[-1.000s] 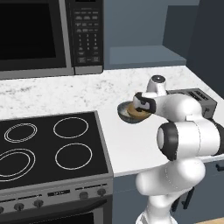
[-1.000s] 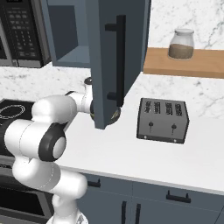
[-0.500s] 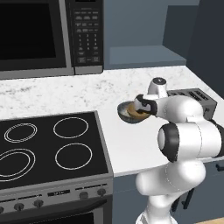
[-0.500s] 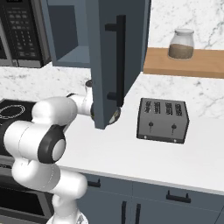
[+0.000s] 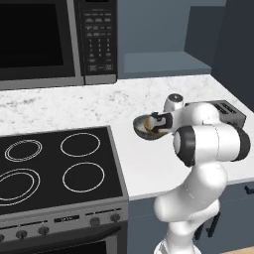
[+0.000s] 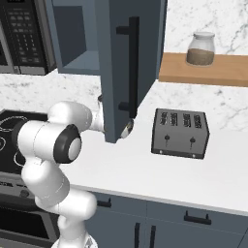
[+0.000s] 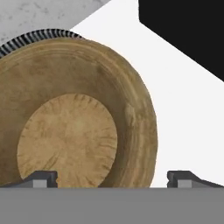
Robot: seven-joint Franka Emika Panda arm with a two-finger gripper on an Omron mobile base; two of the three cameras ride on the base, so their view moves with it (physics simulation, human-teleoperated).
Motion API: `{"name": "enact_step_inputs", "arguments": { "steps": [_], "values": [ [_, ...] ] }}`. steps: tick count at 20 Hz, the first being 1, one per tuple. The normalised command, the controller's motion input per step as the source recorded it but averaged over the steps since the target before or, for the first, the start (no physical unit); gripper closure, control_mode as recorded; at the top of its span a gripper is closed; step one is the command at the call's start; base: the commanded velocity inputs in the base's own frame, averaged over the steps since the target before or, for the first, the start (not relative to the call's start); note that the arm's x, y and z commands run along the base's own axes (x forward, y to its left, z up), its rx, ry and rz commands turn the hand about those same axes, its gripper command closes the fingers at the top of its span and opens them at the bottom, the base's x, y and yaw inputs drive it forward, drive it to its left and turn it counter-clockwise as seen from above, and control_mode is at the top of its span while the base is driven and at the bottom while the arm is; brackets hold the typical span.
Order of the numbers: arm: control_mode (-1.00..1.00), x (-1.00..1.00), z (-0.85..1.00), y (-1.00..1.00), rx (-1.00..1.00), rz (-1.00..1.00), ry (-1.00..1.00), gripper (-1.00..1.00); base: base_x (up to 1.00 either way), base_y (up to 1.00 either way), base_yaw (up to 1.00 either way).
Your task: Pick up the bowls on the counter and stack them on top of one another in the open cabinet. Place the smaller bowl on top of the larger bowl.
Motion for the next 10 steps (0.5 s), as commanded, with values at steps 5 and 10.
{"name": "enact_step_inputs", "arguments": {
  "steps": [5, 10],
  "values": [
    [-1.00, 0.48, -0.02, 0.00, 0.00, 0.00, -0.02, -1.00, 0.00, 0.00, 0.00],
    [-1.00, 0.52, 0.24, 0.09, 0.00, -0.02, -0.02, -1.00, 0.00, 0.00, 0.00]
  ]
}}
